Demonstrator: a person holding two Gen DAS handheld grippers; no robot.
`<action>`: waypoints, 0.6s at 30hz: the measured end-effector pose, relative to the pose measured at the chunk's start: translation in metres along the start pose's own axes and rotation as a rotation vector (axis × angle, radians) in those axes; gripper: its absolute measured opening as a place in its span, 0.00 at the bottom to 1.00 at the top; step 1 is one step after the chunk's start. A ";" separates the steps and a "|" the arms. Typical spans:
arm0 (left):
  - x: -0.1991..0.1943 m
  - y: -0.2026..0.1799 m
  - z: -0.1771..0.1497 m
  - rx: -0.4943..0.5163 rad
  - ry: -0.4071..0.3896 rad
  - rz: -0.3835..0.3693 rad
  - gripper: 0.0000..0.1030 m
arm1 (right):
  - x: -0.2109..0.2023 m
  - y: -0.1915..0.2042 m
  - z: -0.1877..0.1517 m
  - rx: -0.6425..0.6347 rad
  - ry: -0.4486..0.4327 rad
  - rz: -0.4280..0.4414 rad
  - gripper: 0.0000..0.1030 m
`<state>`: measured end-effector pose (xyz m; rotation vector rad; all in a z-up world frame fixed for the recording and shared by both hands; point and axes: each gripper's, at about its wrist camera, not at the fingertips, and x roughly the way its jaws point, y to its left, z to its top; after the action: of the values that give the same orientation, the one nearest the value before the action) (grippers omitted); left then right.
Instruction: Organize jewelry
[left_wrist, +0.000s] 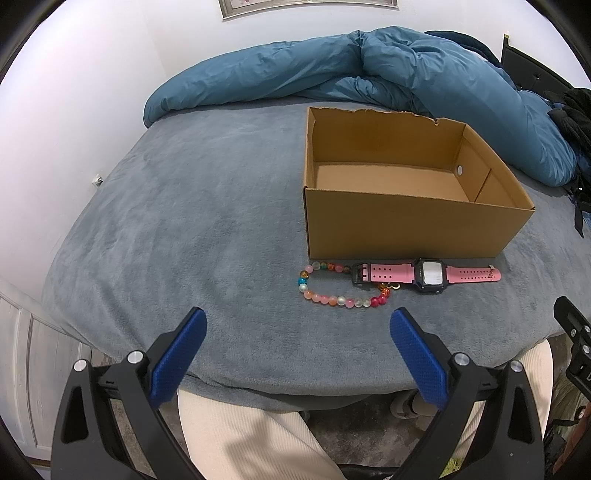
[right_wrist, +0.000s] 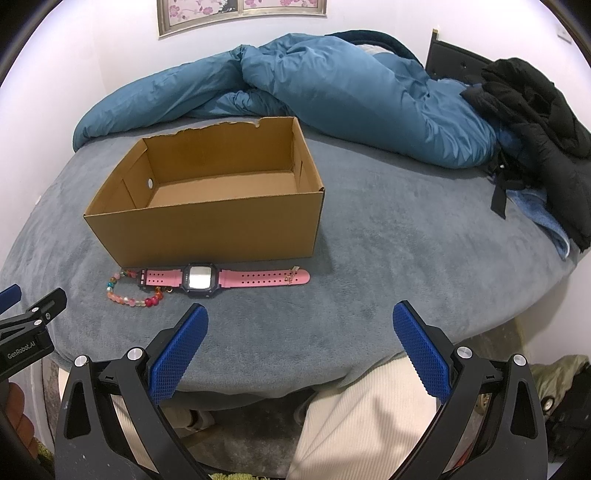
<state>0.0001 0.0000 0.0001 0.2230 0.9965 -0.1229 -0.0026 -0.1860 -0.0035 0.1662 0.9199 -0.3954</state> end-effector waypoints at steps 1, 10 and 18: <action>0.000 0.000 0.000 0.000 0.000 0.001 0.95 | 0.000 0.000 0.000 0.001 0.001 0.001 0.93; 0.000 0.000 0.000 0.000 -0.001 0.000 0.95 | -0.002 0.000 0.001 0.000 -0.001 0.002 0.93; 0.000 0.000 0.000 0.001 -0.002 0.002 0.95 | -0.002 0.000 0.001 0.000 -0.001 0.002 0.93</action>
<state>-0.0001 0.0000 0.0001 0.2249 0.9945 -0.1222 -0.0027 -0.1860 -0.0011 0.1662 0.9185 -0.3937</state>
